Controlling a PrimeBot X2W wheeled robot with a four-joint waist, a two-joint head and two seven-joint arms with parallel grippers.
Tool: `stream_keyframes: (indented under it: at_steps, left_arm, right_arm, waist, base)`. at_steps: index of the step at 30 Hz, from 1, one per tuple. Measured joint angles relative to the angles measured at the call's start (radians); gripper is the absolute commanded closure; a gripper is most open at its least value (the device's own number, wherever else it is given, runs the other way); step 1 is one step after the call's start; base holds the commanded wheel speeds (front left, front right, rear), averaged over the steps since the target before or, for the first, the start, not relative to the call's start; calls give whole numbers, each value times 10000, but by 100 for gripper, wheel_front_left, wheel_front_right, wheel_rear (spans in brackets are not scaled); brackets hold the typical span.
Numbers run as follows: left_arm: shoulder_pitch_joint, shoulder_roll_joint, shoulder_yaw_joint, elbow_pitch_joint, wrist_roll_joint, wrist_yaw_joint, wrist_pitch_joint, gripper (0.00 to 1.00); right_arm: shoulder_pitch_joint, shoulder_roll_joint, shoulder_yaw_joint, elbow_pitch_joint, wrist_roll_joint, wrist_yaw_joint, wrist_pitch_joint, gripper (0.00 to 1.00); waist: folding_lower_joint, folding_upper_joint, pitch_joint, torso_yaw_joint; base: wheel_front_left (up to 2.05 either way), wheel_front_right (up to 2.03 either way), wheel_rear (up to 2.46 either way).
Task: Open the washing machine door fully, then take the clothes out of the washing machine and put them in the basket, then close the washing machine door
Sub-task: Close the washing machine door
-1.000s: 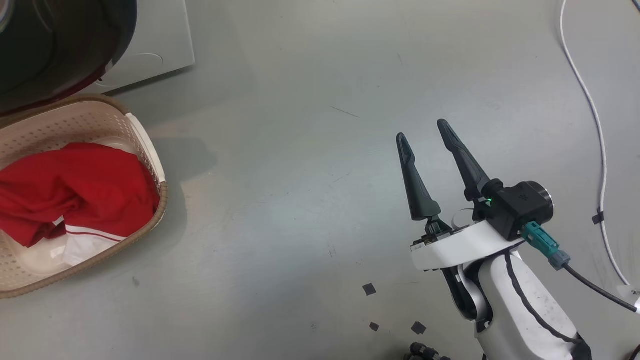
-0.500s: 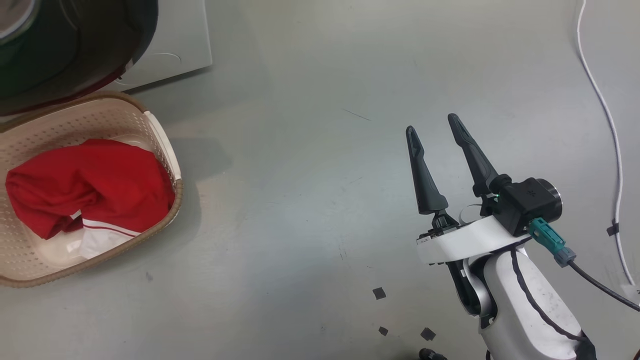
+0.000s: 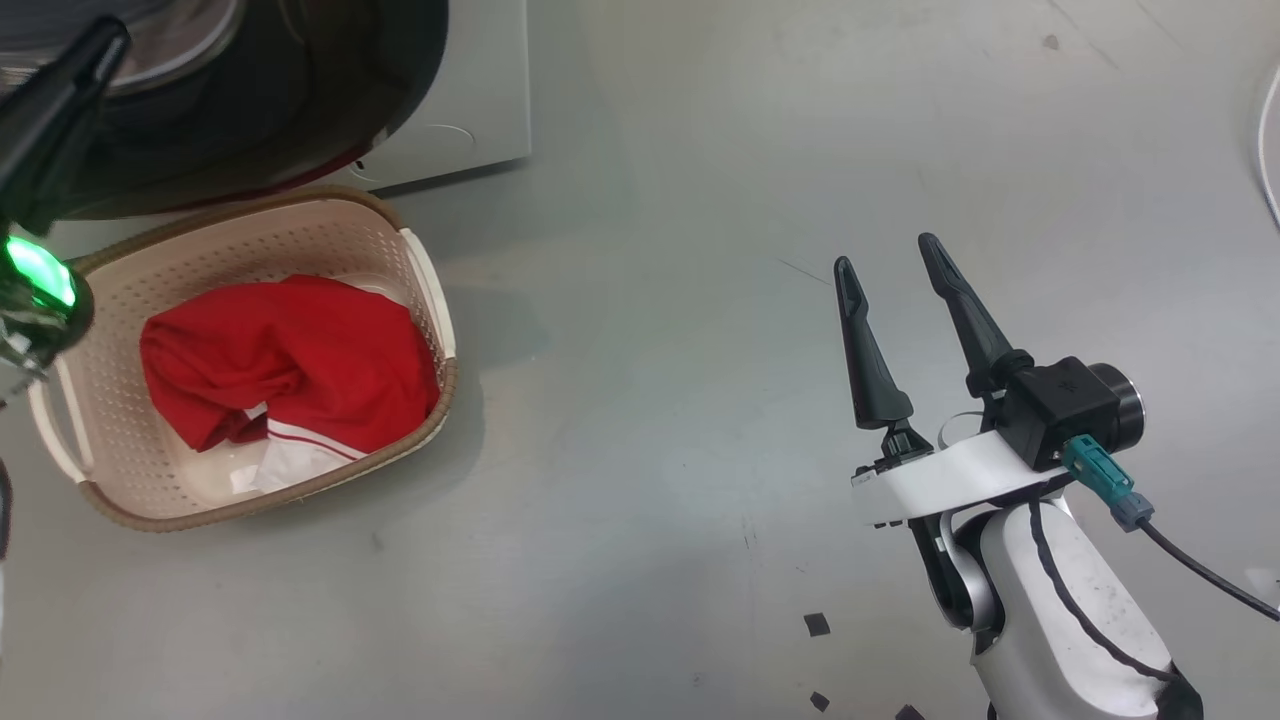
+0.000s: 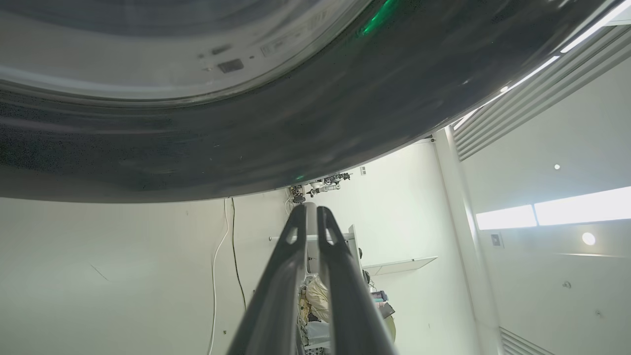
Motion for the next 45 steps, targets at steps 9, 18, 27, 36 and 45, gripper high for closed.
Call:
stream_keyframes:
  at_steps: [9,18,27,36,45]
  left_arm:
    - [2068,-746,215,-234,-2,-242,-387,0]
    - [4450,-1630,936,-495,15,-249,-1187,0]
    - [6165,-2429,1292,-1223,756,-249,-1797,0]
    - [7285,-3116,1457,-1847,1273,-249,-2368,0]
    - [7714,-3009,1643,-3358,4188,-249,-3998,0]
  right_arm:
    - [366,-119,-278,297,-194,63,0,0]
    - [749,-125,-337,629,-268,261,0,0]
    - [1366,-140,-477,836,-270,345,0,0]
    - [1752,-153,-562,972,-284,443,0,0]
    - [2068,-161,-681,1011,-286,527,0,0]
  waist:
    - [0,0,-625,855]
    - [-1,0,-1486,1499]
    - [-1,0,-2341,1943]
    - [-1,0,-3070,2283]
    - [-1,0,-3509,2345]
  base:
    - [0,0,0]
    - [0,0,0]
    - [0,0,0]
    - [0,0,0]
    - [0,0,0]
